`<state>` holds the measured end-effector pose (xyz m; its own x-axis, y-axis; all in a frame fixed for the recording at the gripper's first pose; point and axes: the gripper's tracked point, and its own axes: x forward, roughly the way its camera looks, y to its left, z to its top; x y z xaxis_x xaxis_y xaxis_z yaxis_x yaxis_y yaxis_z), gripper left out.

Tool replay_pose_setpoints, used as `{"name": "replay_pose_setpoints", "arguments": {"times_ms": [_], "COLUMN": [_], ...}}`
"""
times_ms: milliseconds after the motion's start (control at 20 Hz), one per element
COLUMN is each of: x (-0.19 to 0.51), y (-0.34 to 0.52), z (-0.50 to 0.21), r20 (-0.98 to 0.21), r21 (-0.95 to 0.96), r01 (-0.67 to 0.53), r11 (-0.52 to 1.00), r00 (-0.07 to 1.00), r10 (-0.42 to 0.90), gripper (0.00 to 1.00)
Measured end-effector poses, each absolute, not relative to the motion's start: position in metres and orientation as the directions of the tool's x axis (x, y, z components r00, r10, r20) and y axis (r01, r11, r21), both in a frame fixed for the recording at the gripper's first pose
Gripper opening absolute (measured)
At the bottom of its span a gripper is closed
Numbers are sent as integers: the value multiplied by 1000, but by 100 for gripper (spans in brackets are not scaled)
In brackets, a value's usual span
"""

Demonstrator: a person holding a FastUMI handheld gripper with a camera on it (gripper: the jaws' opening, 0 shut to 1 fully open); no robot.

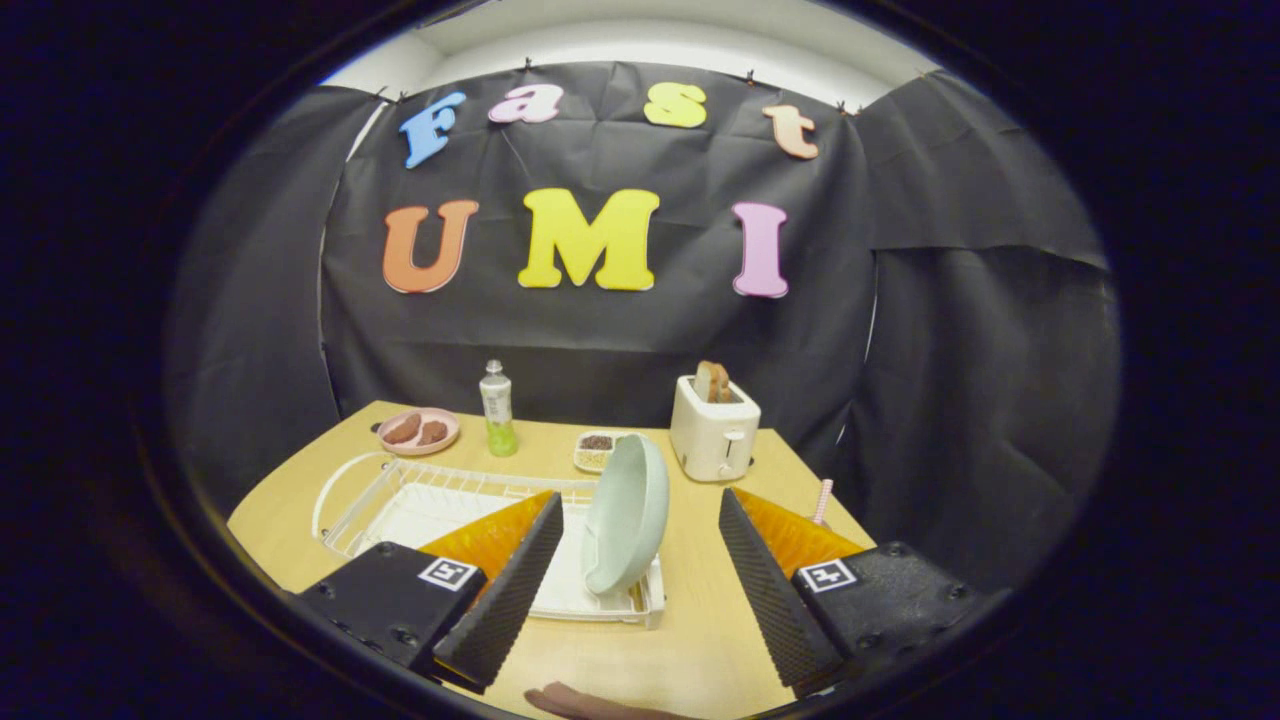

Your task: Take the plate from the dish rack, then take the spoon from the basket and place it into the plate.

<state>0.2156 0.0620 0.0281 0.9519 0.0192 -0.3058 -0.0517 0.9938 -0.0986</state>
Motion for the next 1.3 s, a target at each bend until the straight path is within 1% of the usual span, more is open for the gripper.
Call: {"name": "replay_pose_setpoints", "arguments": {"times_ms": [150,200,300,400,500,550,600,700,800,850,900,950,1050,1300], "x": [259,269,290,305,311,318,325,333,334,338,340,341,338,324], "y": [46,48,64,70,73,71,71,80,88,90,85,80,89,100], "z": [29,32,29,11,-8,-10,-6,-1,-1,-1,-1,0,1,9], "r20": [-402,-431,-517,-646,-754,-768,-761,-763,-781,-772,-749,-714,-682,-598], "r21": [-176,-177,-168,-172,-191,-230,-274,-308,-315,-338,-389,-450,-485,-556], "r01": [-4,-13,-70,-96,-99,-93,-90,-107,-103,-92,-60,-27,-18,21], "r11": [984,984,983,980,977,969,957,945,943,937,919,893,875,831], "r00": [913,900,856,762,652,629,629,621,594,596,601,611,634,684], "r10": [-69,-65,-27,-39,-81,-122,-158,-178,-195,-220,-278,-341,-365,-418], "gripper": [100,100,99,97,79,70,64,53,49,45,41,31,27,25]}}
